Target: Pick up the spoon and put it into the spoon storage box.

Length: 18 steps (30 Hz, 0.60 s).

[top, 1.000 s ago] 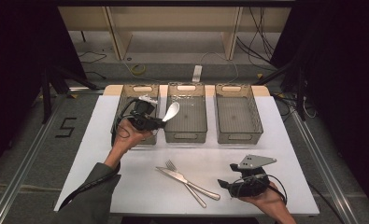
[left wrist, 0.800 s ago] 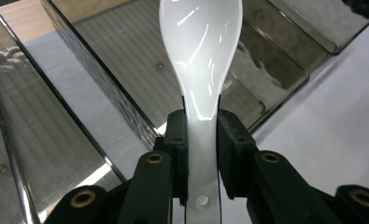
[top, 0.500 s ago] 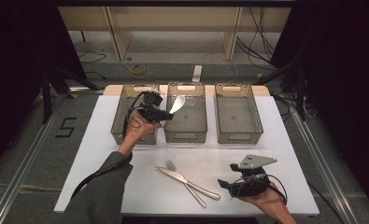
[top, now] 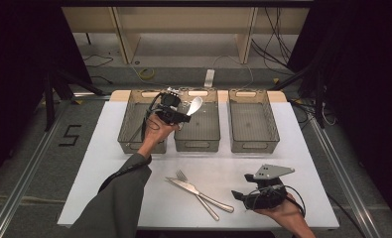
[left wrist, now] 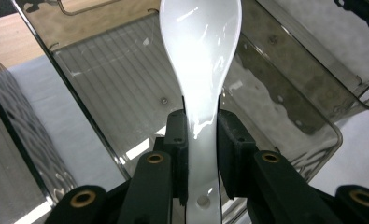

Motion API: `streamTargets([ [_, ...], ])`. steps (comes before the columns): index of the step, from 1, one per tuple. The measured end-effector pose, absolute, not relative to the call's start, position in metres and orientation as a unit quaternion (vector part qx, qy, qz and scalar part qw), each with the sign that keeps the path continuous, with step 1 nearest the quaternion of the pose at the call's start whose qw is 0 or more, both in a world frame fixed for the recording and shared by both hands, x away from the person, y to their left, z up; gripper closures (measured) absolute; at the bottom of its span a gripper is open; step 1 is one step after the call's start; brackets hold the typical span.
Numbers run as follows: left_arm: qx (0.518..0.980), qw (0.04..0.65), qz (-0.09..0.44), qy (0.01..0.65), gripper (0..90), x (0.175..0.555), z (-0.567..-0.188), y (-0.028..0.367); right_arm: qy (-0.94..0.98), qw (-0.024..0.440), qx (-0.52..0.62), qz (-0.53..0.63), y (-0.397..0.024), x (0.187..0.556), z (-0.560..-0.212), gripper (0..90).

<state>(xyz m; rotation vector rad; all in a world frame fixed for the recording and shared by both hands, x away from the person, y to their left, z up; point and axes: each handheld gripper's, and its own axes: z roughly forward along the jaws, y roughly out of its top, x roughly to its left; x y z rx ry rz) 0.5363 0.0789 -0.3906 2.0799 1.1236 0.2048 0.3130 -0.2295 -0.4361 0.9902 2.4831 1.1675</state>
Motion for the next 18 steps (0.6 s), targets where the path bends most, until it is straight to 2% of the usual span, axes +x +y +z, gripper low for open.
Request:
streamTargets([
  [18,0.818,0.354,0.088,0.444,74.6,0.542,-0.397,0.06,0.847,0.112,0.336,0.397,-0.229,0.313,-0.436,27.5],
])
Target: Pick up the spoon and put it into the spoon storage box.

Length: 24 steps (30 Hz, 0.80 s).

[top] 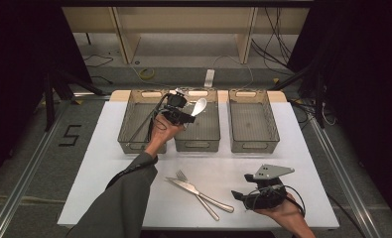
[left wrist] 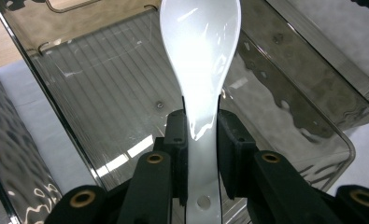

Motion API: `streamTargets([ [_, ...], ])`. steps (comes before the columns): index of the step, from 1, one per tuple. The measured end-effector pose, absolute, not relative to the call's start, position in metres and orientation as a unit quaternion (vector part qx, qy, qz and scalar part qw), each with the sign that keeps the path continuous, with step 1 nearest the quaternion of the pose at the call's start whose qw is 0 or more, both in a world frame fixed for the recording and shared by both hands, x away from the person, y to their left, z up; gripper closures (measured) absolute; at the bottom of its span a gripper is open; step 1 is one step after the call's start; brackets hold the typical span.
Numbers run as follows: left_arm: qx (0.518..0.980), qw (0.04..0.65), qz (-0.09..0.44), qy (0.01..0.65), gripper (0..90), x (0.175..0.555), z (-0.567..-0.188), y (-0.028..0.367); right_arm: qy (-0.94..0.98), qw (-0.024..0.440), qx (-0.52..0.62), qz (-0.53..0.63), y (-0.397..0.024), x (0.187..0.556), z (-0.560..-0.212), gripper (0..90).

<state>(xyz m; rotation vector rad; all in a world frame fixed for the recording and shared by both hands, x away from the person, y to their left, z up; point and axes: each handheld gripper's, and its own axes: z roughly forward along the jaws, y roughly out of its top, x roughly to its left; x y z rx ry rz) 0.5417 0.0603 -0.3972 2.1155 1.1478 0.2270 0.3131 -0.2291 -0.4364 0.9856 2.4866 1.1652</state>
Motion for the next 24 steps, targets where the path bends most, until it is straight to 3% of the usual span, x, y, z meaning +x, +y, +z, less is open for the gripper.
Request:
streamTargets([
  [11,0.816,0.346,0.083,0.456,72.6,0.544,-0.406,0.057,0.847,0.112,0.335,0.397,-0.229,0.313,-0.436,27.5],
  [16,0.804,0.363,0.075,0.464,46.8,0.545,-0.399,0.058,0.847,0.111,0.336,0.397,-0.229,0.313,-0.436,27.5],
  [20,0.804,0.363,0.07,0.465,33.7,0.542,-0.393,0.061,0.847,0.111,0.335,0.397,-0.229,0.313,-0.436,27.5],
  [24,0.802,0.375,0.062,0.46,28.1,0.534,-0.389,0.066,0.848,0.111,0.335,0.396,-0.228,0.312,-0.436,27.5],
])
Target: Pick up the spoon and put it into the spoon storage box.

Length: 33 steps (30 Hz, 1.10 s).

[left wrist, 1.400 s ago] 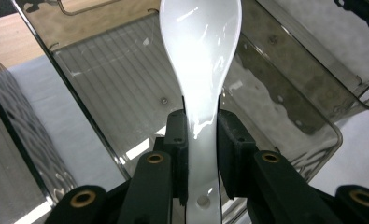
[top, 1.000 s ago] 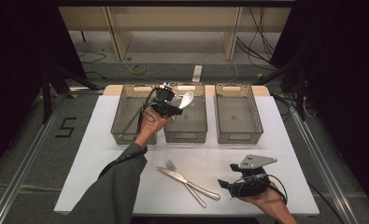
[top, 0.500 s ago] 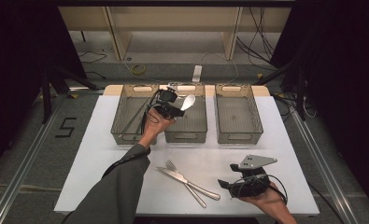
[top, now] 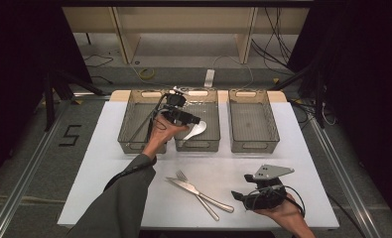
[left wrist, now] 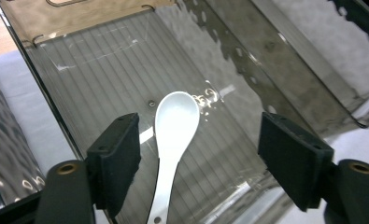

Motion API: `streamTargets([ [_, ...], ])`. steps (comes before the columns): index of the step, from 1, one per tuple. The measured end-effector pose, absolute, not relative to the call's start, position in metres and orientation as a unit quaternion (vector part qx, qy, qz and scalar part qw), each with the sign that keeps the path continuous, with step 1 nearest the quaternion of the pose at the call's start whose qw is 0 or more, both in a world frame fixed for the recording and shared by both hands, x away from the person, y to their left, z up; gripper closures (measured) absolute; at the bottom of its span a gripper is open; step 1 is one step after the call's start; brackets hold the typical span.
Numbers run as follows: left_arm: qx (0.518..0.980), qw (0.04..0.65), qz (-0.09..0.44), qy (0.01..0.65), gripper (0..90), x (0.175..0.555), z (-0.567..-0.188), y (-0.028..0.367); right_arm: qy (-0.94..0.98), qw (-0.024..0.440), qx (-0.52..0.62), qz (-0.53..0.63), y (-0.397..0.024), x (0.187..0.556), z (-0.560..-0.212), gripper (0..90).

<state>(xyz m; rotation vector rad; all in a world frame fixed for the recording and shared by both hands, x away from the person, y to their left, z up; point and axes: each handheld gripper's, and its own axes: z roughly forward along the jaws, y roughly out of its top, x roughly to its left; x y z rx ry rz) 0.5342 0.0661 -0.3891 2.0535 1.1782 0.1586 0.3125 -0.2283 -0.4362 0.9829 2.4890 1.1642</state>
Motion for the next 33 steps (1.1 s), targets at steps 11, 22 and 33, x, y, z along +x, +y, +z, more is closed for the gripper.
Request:
streamTargets([
  [11,0.793,0.405,0.068,0.45,23.1,0.494,-0.386,0.091,0.85,0.114,0.332,0.392,-0.225,0.313,-0.434,27.5],
  [22,0.778,0.46,0.09,0.42,22.3,0.439,-0.388,0.13,0.876,0.107,0.304,0.359,-0.204,0.321,-0.427,28.6],
  [33,0.768,0.496,0.074,0.399,19.2,0.402,-0.4,0.154,0.896,0.091,0.266,0.344,-0.177,0.323,-0.43,47.0],
])
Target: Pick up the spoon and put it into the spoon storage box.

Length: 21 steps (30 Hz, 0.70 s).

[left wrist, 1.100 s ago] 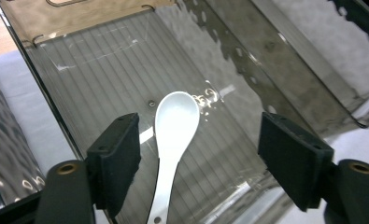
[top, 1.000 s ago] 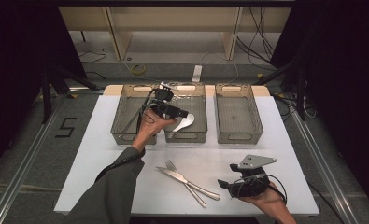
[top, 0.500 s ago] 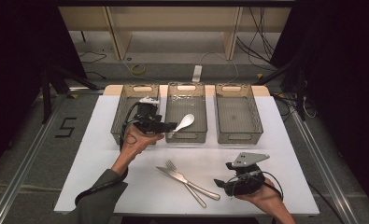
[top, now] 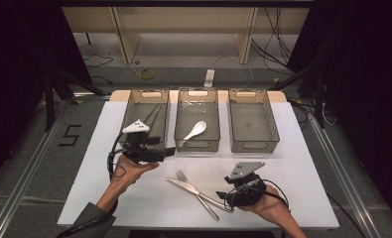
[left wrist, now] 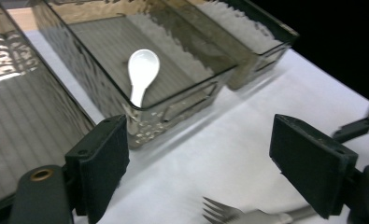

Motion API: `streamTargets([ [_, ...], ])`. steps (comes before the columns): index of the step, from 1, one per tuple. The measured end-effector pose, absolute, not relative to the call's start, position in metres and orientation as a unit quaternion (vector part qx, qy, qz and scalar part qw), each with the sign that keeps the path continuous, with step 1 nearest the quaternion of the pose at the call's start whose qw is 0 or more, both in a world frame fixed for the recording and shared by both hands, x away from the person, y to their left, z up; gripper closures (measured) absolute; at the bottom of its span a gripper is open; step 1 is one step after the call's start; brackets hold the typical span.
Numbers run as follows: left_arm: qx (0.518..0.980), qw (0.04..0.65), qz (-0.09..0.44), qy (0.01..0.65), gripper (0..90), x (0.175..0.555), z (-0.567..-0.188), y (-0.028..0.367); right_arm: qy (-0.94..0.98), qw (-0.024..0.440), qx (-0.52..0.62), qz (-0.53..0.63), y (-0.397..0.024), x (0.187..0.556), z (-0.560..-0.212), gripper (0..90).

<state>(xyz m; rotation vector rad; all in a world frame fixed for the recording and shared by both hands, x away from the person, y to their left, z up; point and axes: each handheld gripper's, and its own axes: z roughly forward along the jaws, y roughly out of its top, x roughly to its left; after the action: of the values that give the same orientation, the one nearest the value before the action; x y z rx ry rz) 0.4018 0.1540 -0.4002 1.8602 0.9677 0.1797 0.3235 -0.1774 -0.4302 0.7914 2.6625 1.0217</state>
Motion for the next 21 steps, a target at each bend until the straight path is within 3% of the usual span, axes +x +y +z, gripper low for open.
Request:
streamTargets([
  [10,0.776,0.504,0.091,0.368,19.2,0.377,-0.404,0.156,0.901,0.068,0.24,0.354,-0.17,0.32,-0.434,66.8],
  [21,0.775,0.513,0.09,0.358,19.2,0.366,-0.409,0.16,0.909,0.042,0.228,0.346,-0.168,0.316,-0.444,81.0],
])
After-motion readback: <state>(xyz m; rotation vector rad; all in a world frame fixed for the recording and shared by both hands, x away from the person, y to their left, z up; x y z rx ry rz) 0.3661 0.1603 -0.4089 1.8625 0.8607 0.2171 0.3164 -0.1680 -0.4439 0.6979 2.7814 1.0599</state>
